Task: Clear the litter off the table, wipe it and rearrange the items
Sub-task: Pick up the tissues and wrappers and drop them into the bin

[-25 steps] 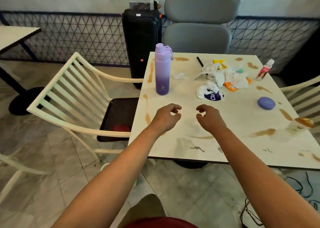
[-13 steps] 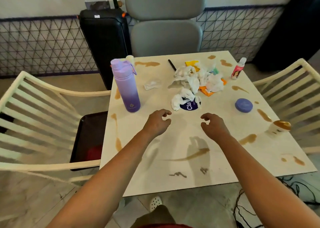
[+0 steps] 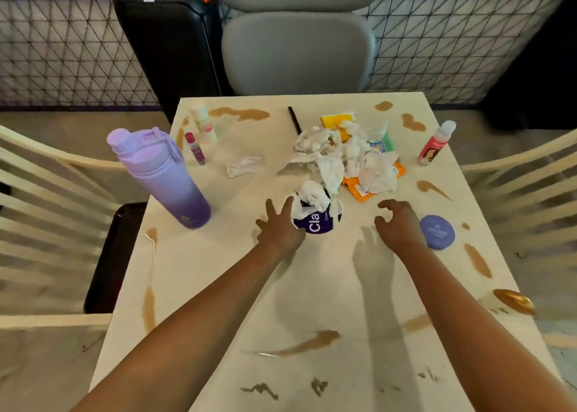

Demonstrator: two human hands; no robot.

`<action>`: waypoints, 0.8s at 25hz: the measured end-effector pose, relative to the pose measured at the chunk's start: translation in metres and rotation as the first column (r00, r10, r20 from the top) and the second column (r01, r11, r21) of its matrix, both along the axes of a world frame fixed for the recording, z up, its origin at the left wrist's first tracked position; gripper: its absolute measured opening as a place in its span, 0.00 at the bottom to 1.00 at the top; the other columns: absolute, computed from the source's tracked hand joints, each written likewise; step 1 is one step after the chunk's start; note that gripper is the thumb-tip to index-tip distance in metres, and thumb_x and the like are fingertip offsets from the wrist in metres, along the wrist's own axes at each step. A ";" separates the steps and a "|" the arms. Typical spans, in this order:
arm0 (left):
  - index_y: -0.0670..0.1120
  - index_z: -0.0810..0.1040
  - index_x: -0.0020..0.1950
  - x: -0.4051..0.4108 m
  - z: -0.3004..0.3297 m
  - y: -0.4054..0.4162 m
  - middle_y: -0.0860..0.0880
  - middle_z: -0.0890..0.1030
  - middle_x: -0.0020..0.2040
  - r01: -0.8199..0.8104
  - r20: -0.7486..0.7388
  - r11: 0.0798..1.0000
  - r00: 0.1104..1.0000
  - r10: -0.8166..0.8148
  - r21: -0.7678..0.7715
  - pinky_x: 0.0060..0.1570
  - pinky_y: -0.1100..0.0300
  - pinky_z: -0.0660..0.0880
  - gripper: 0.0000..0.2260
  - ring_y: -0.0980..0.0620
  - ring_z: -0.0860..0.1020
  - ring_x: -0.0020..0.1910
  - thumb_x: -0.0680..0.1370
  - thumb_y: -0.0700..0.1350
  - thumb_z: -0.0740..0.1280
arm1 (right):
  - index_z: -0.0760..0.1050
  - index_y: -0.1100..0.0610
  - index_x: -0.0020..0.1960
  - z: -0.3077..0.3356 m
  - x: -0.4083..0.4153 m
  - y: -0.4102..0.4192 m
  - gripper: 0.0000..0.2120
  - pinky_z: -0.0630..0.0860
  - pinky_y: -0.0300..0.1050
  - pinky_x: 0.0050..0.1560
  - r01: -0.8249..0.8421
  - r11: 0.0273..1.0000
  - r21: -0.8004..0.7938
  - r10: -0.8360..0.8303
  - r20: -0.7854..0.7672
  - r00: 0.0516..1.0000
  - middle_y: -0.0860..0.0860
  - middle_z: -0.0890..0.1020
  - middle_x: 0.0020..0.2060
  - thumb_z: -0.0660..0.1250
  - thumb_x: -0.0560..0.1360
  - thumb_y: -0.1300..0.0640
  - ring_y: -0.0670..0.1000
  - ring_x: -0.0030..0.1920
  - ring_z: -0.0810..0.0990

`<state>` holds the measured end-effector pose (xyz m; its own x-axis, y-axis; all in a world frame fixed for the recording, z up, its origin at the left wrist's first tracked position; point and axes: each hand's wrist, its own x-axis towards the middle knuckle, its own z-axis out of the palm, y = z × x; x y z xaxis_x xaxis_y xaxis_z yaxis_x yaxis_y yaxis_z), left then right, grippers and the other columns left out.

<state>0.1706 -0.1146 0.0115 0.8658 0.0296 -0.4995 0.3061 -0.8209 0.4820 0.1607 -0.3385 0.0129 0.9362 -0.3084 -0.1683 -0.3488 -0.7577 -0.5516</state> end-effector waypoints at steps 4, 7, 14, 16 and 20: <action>0.64 0.43 0.74 0.024 -0.021 -0.040 0.48 0.35 0.76 -0.129 0.043 0.992 0.991 0.129 -0.002 0.66 0.35 0.58 0.40 0.29 0.42 0.73 0.72 0.61 0.67 | 0.71 0.57 0.64 -0.017 0.039 -0.033 0.18 0.68 0.52 0.61 -0.052 0.998 -0.022 0.053 0.008 0.999 0.59 0.69 0.65 0.63 0.74 0.62 0.62 0.61 0.70; 0.65 0.42 0.73 0.041 -0.036 -0.064 0.49 0.35 0.76 -0.124 0.064 0.991 0.991 0.121 0.045 0.66 0.34 0.59 0.42 0.29 0.44 0.72 0.70 0.65 0.67 | 0.69 0.56 0.66 -0.026 0.064 -0.048 0.20 0.65 0.52 0.64 -0.091 0.994 -0.056 0.092 0.008 0.996 0.58 0.66 0.67 0.62 0.74 0.62 0.61 0.65 0.64; 0.55 0.65 0.69 0.053 -0.065 -0.066 0.55 0.57 0.75 -0.065 0.184 0.973 0.983 0.023 0.223 0.64 0.42 0.63 0.19 0.34 0.59 0.66 0.80 0.57 0.55 | 0.54 0.44 0.74 -0.041 0.108 -0.060 0.27 0.64 0.57 0.66 -0.385 0.877 -0.286 0.360 -0.138 0.923 0.50 0.47 0.76 0.59 0.78 0.55 0.60 0.74 0.49; 0.50 0.69 0.67 0.051 -0.067 -0.062 0.53 0.61 0.74 -0.077 0.240 0.970 0.971 0.020 0.232 0.65 0.47 0.62 0.17 0.38 0.60 0.67 0.80 0.53 0.56 | 0.56 0.44 0.73 -0.047 0.118 -0.060 0.27 0.64 0.56 0.65 -0.392 0.882 -0.260 0.353 -0.187 0.917 0.51 0.49 0.76 0.61 0.77 0.52 0.60 0.72 0.52; 0.45 0.71 0.64 0.046 -0.065 -0.053 0.48 0.68 0.68 -0.124 0.338 0.970 0.940 0.047 0.208 0.62 0.54 0.66 0.14 0.45 0.66 0.63 0.80 0.46 0.59 | 0.73 0.57 0.62 -0.067 0.125 -0.063 0.15 0.66 0.51 0.62 -0.366 0.908 -0.205 0.353 -0.097 0.931 0.57 0.66 0.68 0.64 0.75 0.60 0.62 0.65 0.63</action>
